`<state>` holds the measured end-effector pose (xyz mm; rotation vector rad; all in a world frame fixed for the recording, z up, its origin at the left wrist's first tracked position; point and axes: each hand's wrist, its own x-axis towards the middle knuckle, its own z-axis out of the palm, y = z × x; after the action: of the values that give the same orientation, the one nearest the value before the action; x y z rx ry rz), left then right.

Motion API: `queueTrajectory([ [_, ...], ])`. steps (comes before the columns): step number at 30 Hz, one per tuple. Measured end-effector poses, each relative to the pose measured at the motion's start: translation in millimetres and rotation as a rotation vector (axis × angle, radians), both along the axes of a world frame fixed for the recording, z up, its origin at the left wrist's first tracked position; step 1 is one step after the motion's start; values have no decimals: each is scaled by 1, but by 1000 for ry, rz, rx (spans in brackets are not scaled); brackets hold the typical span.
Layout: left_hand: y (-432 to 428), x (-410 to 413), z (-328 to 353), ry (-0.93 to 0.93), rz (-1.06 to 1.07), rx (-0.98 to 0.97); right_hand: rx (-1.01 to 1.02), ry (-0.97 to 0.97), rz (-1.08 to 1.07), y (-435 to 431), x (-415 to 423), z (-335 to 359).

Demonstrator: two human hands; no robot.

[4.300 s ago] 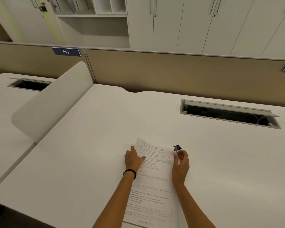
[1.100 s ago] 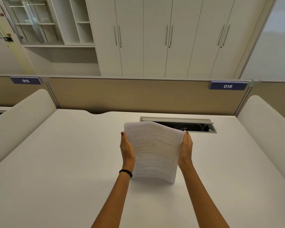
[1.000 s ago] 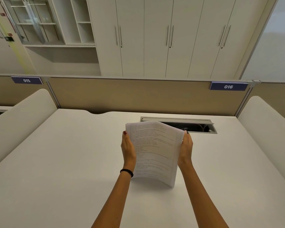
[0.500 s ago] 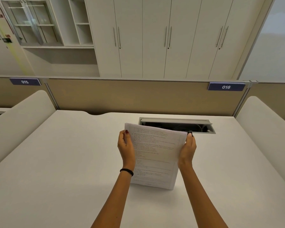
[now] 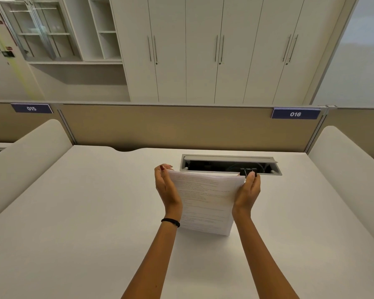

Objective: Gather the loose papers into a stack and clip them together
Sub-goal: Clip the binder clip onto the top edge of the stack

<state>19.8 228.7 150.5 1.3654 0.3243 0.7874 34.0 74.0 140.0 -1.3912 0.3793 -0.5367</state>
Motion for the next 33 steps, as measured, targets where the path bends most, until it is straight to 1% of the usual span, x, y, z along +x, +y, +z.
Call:
queueTrajectory([
  [4, -1, 4, 8, 64, 12, 8, 8, -7, -2, 1, -1, -3],
  [9, -1, 4, 3, 40, -11, 28, -1, -13, -1, 1, 1, -5],
  [15, 2, 4, -5, 69, -28, 69, 1, -14, -8, 2, 3, -7],
  [19, 1, 0, -19, 86, -91, 3, -3, -26, -12, 2, 0, -4],
  [22, 1, -2, -23, 119, -89, -32, -8, -33, -16, 2, 1, -5],
  [27, 5, -4, -20, 124, -99, 3, -7, -30, -31, 2, 5, -9],
  [33, 9, -1, -22, 112, -52, 96, -18, -29, -32, 1, 6, -11],
])
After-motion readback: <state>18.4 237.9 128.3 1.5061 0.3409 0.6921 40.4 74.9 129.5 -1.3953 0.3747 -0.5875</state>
